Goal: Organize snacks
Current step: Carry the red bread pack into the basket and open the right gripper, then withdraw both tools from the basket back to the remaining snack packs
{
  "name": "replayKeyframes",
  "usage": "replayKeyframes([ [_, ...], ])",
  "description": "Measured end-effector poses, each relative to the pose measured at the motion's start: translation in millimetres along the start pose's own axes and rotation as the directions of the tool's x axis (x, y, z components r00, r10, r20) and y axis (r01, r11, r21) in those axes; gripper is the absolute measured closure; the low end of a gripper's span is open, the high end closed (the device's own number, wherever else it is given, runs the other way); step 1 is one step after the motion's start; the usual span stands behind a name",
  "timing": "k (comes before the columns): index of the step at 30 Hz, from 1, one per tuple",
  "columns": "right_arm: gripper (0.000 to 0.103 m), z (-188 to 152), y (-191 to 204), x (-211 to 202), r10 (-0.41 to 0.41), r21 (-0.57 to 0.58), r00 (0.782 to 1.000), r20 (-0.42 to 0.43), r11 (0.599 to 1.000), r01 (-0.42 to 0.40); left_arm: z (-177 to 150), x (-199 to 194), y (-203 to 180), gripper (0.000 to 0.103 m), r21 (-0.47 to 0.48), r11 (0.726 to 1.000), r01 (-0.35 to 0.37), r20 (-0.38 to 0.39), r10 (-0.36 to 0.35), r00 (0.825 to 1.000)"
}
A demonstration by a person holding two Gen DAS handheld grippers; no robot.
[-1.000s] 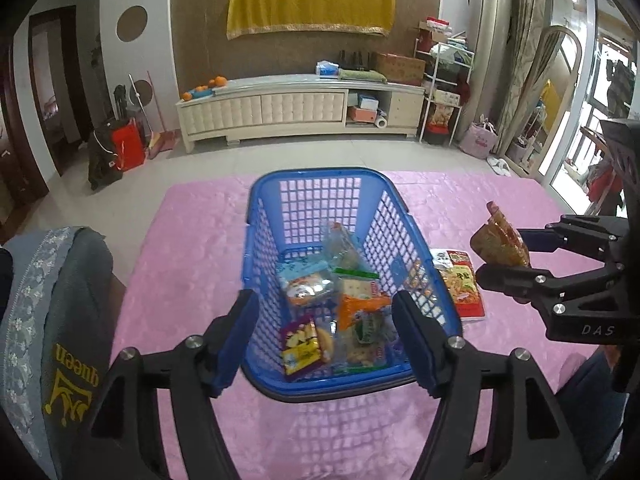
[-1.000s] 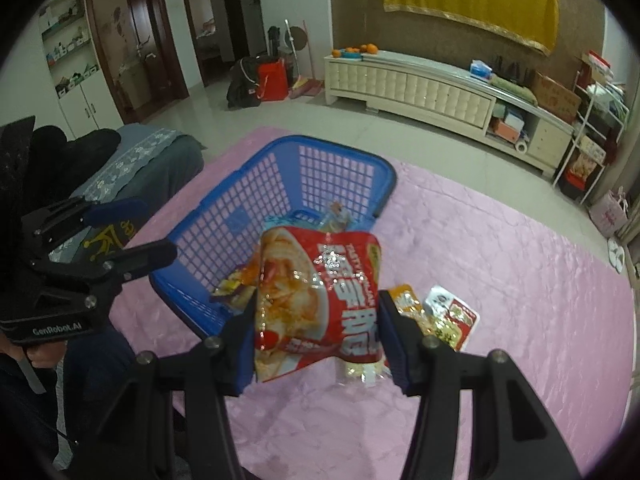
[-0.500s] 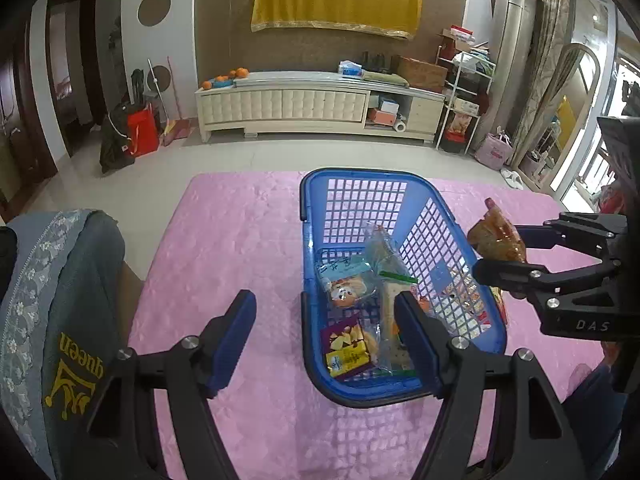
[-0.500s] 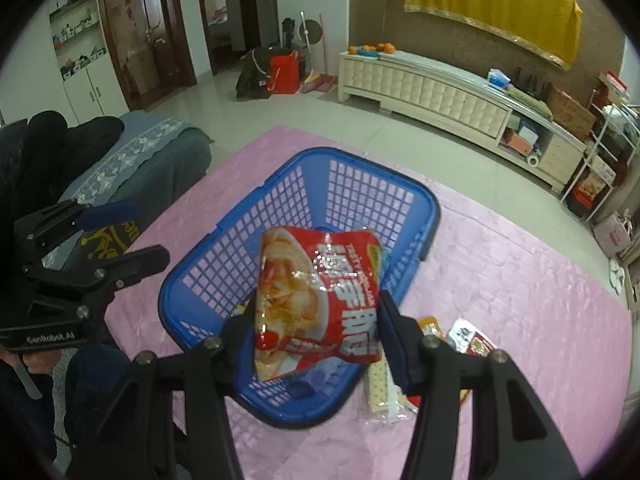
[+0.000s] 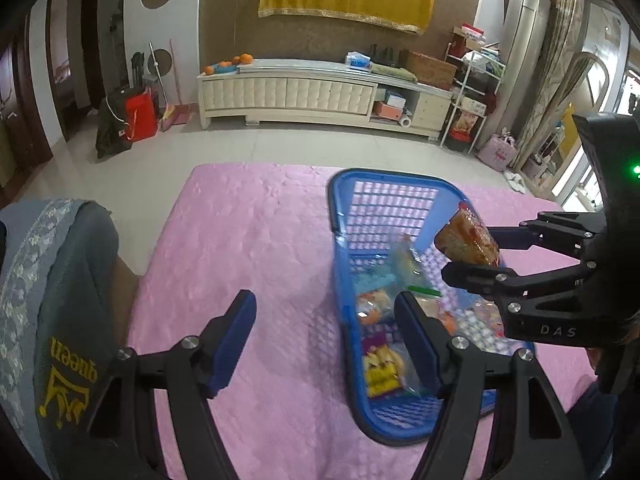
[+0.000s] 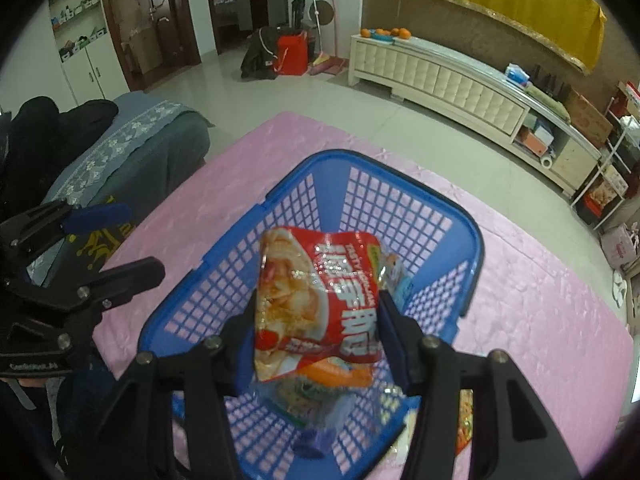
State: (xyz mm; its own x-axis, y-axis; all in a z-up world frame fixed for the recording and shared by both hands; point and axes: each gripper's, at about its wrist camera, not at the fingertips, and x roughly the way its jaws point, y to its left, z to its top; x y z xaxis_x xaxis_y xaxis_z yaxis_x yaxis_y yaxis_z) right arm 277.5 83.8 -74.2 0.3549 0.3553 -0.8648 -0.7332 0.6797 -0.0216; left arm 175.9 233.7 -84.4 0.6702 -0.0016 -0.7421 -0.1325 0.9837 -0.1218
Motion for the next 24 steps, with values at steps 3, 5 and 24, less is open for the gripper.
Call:
replayKeyframes([
  [3,0.045,10,-3,14,-0.005,0.005,1.000,-0.015,1.000,0.005,5,9,7,0.034,-0.003,1.000,0.003,-0.010,-0.003,1.000],
  [5,0.045,14,-6,22,-0.010,0.002,1.000,-0.023,1.000,0.010,8,13,10,0.034,-0.006,1.000,0.002,-0.011,-0.003,1.000],
  [24,0.000,17,-20,26,-0.072,0.002,0.997,0.022,0.997,0.072,8,7,13,0.034,-0.028,1.000,-0.013,-0.015,0.013,1.000],
])
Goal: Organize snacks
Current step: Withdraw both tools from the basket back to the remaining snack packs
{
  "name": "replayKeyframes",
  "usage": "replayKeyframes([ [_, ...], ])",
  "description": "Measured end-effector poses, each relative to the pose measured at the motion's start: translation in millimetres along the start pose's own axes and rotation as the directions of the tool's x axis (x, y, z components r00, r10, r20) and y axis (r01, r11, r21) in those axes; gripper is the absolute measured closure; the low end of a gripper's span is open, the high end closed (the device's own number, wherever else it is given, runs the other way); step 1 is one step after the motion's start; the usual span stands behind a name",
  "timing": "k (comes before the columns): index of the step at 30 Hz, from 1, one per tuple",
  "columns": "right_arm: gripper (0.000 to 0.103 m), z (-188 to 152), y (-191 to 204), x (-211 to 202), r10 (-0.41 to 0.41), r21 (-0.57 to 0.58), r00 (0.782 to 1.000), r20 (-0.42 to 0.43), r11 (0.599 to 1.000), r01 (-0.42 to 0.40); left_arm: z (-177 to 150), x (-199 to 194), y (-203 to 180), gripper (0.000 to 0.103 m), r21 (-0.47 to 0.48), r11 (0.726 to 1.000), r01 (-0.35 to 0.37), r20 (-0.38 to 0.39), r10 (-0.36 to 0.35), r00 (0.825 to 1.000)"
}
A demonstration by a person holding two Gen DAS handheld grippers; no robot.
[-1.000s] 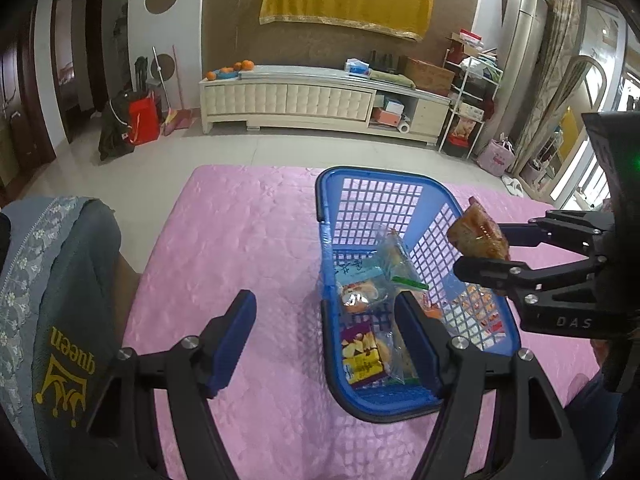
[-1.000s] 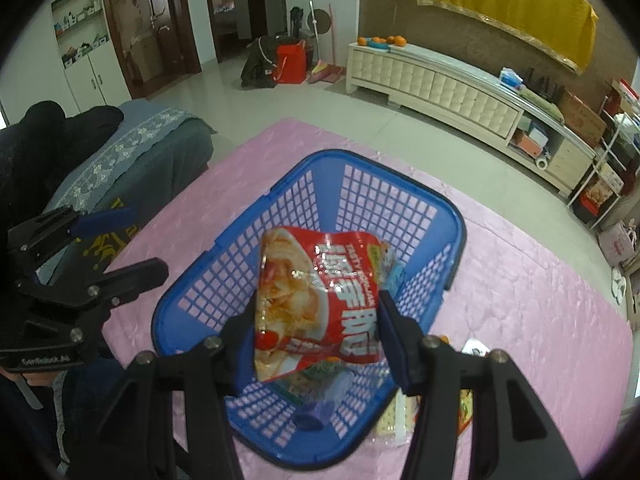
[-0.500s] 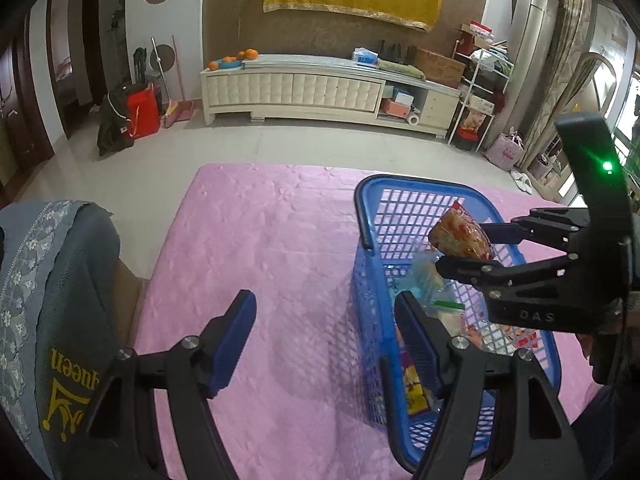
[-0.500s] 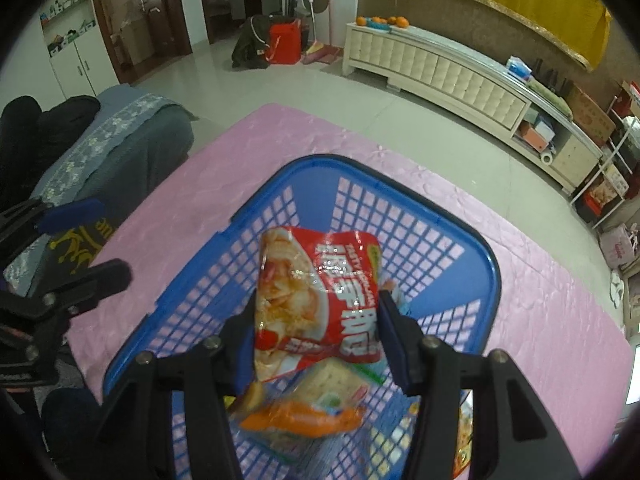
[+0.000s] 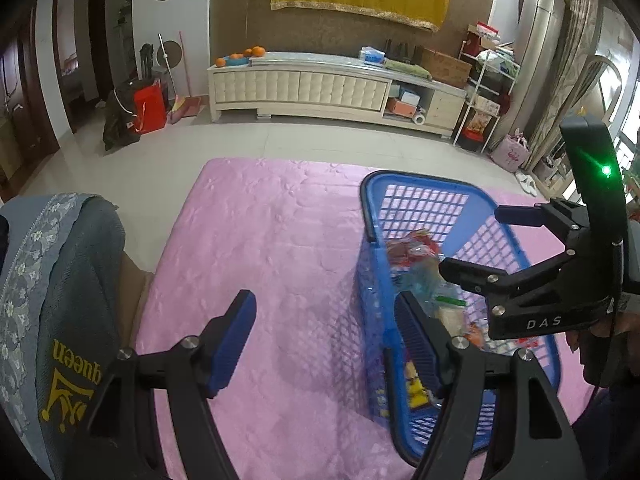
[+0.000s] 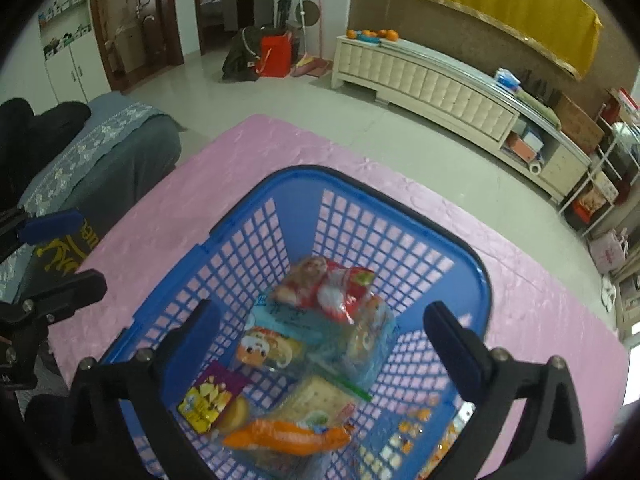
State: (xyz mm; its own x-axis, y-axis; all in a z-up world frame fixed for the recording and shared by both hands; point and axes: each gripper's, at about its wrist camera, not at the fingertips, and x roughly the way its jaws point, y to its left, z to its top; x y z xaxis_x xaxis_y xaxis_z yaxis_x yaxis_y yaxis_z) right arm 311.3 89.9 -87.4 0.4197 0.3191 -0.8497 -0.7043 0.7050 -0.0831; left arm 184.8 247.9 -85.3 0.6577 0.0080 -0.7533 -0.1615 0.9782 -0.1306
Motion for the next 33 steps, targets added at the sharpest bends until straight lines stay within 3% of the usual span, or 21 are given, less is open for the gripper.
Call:
replayKeyframes([
  [9,0.000,-16,-14,-57,-0.013,0.059,0.998,0.059,0.998,0.010,-2,-33,-35,0.034,0.043,0.999,0.032,0.068,-0.034,0.997],
  [23,0.000,-64,-44,-109,-0.073,0.139,0.991,0.109,0.989,0.058,-15,-55,-104,0.033,0.206,0.978,0.045,0.082,-0.063,0.995],
  [25,0.000,-73,-52,-114,-0.082,0.148,0.991,0.106,0.987,0.066,-19,-55,-115,0.022,0.222,0.974,0.040,0.080,-0.060,0.995],
  [31,0.000,-97,-70,-130,-0.090,0.181,0.991,0.100,0.981,0.070,-29,-53,-145,0.009,0.271,0.961,0.063,0.072,-0.086,0.994],
  [33,0.000,-105,-75,-133,-0.097,0.184,0.991,0.089,0.980,0.080,-32,-51,-154,0.000,0.284,0.957,0.061,0.070,-0.084,0.994],
])
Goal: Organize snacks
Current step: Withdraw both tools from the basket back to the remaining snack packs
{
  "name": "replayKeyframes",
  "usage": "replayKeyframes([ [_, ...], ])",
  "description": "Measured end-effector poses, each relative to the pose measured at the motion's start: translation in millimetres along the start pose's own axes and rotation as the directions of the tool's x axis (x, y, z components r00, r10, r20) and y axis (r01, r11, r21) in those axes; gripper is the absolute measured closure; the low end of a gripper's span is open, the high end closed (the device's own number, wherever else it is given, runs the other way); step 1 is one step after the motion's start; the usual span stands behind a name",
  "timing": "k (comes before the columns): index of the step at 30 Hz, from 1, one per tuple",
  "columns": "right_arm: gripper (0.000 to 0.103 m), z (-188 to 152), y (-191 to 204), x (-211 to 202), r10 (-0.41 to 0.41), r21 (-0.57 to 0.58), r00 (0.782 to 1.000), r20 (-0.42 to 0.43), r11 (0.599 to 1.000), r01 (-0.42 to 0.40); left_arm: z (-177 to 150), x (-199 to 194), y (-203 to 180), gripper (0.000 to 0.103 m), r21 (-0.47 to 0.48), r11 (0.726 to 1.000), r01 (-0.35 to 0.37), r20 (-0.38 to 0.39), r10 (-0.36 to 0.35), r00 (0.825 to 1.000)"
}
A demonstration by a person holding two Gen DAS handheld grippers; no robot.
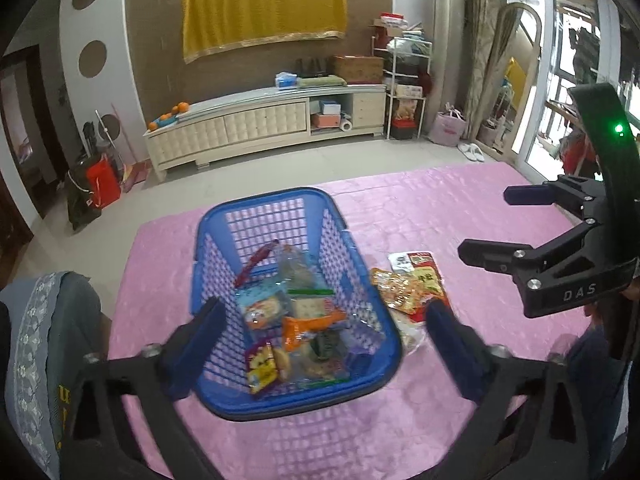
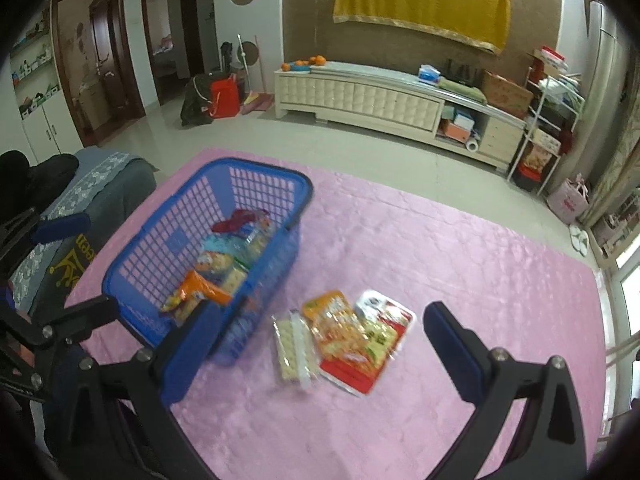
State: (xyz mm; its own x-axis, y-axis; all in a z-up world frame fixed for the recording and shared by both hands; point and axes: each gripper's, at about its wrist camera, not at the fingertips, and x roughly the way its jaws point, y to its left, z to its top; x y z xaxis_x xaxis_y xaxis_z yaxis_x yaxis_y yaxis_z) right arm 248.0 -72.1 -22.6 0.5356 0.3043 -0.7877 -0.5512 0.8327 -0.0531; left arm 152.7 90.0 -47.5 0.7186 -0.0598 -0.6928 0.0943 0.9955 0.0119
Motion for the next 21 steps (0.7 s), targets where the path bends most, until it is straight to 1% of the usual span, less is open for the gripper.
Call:
replayKeyframes([
  [5,0.000,-23,-18,-12,-0.070,-0.014,0.998,0.006,0.997,0.070,-5,9,-25,0.000,0.011,1.000,0.007,-0.020,-0.007,1.000],
  [10,0.000,-42,-40,-20,-0.080,0.019,0.996,0.031,0.997,0.080,-13,20,-48,0.000,-0.010,1.000,0.008,-0.051,-0.008,0.999],
  [13,0.000,-52,-49,-19,-0.071,0.027,0.997,0.036,0.997,0.070,-19,28,-62,0.000,-0.037,0.999,-0.003,-0.080,0.000,0.997],
  [17,0.000,-62,-60,-15,-0.073,0.032,0.997,0.030,0.997,0.072,-27,37,-77,0.000,-0.072,0.997,0.020,-0.119,-0.029,0.992],
  [21,0.000,-74,-72,-17,-0.093,0.040,0.995,0.036,0.995,0.092,-34,39,-99,0.000,-0.091,0.996,-0.001,-0.124,-0.010,0.992],
])
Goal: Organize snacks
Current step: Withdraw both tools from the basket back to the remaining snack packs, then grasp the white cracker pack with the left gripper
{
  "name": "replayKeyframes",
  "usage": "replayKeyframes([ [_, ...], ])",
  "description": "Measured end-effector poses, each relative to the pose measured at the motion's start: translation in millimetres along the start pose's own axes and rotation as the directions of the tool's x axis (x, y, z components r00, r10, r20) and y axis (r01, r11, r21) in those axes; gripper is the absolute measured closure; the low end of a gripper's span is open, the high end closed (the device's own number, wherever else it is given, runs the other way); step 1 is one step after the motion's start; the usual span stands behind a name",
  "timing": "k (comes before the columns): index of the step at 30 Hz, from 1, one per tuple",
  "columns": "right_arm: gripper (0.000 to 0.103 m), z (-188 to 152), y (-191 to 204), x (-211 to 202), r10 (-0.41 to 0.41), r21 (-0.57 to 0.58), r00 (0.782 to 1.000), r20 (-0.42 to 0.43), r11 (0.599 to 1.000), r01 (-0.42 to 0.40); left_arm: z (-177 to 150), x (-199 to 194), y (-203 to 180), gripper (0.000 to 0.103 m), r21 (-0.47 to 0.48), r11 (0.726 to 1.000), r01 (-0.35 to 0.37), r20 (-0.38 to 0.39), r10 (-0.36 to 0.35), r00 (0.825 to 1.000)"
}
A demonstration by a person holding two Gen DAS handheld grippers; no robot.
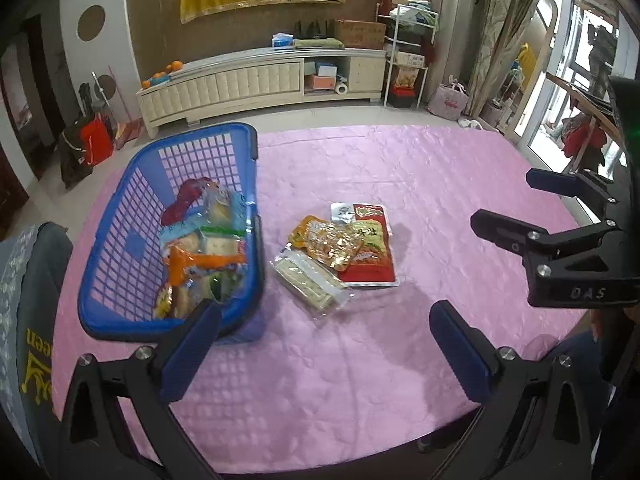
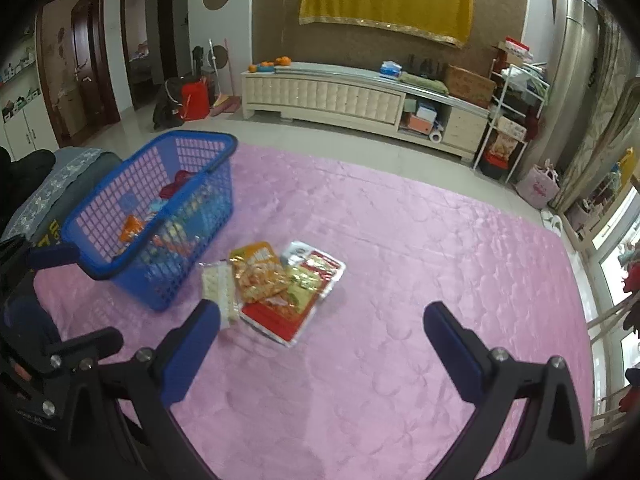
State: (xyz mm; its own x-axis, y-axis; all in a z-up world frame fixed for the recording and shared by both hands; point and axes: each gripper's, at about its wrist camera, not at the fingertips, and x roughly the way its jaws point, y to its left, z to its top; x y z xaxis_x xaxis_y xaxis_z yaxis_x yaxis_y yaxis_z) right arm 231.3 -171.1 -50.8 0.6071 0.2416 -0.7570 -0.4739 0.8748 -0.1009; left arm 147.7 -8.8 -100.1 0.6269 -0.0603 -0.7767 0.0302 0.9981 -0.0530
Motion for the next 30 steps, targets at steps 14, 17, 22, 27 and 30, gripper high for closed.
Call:
replayKeyframes([
  [14,0.000,-7,-41,38,-0.048,-0.004,0.999,-0.017,0.999,0.048,-12,41,-42,0.000,-0.110,0.990,-0.090,-0.050,0.085,0.995],
  [17,0.000,-10,-46,54,-0.046,-0.030,0.999,-0.022,0.999,0.046,-10,59,-43,0.000,-0.129,0.985,-0.117,-0.074,0.108,0.991],
  [22,0.000,-18,-60,82,0.002,-0.004,1.000,-0.011,1.000,-0.002,-8,83,-36,0.007,-0.191,0.966,-0.176,-0.092,0.161,0.983],
  [27,0.000,-17,-60,88,0.041,-0.005,0.999,-0.024,0.999,-0.041,-13,109,-30,0.025,-0.243,0.953,-0.182,-0.127,0.155,0.980],
  [30,0.000,-15,-52,87,0.056,-0.039,0.998,-0.023,0.998,-0.057,-15,125,-27,0.026,-0.244,0.946,-0.212,-0.149,0.179,0.972],
])
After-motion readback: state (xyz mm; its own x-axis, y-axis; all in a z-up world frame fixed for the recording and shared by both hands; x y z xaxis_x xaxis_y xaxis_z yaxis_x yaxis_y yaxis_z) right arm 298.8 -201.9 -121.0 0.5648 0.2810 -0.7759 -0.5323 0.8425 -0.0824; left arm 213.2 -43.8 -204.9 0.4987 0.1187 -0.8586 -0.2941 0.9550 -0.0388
